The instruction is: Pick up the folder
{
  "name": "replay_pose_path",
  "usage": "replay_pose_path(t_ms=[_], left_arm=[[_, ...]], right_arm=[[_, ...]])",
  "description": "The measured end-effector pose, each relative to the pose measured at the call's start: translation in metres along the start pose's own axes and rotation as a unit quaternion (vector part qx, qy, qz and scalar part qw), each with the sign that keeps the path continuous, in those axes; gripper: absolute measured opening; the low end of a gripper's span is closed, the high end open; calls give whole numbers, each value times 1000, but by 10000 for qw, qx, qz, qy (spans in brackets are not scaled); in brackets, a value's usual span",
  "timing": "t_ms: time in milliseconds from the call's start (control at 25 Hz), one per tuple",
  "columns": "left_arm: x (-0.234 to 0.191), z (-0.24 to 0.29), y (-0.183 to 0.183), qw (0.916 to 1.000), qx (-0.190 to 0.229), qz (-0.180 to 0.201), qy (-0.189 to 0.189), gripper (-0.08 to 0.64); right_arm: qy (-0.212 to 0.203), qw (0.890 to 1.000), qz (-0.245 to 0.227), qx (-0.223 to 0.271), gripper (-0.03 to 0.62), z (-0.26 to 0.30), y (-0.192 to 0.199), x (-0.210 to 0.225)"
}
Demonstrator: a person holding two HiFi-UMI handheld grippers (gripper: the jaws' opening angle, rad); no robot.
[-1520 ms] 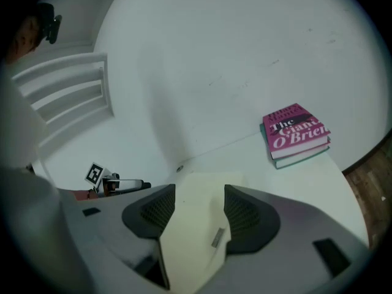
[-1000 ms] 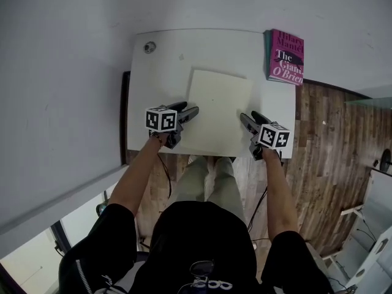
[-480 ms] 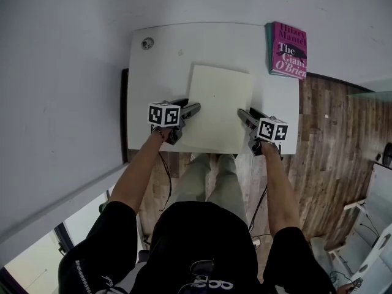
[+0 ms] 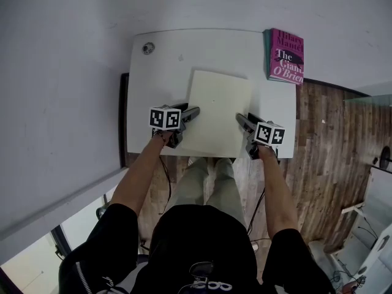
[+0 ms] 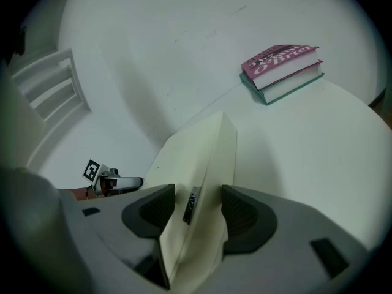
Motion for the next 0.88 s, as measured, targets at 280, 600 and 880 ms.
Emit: replay_pose_path(t_ms=[280, 600, 880], left_arm=[[8, -3, -7, 9999, 106, 98, -26, 258], [20, -16, -20, 9992, 302, 271, 14, 253], [36, -40, -55, 9958, 720, 563, -30, 245]], right_arm=[[32, 9999, -89, 53, 249, -6, -1, -1], [65, 9992, -376, 134, 245, -17, -14, -17], [96, 9951, -962, 212, 241, -28, -51, -44]])
Point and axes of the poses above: the fingertips, and each gripper's own axes: z forward along the fingers, x to its right, y out of its underside, the point moved 7 cm from there along -z, backward along the fingers, and after that the axes turned 10 degrees about -y, right-handed, at the moved point
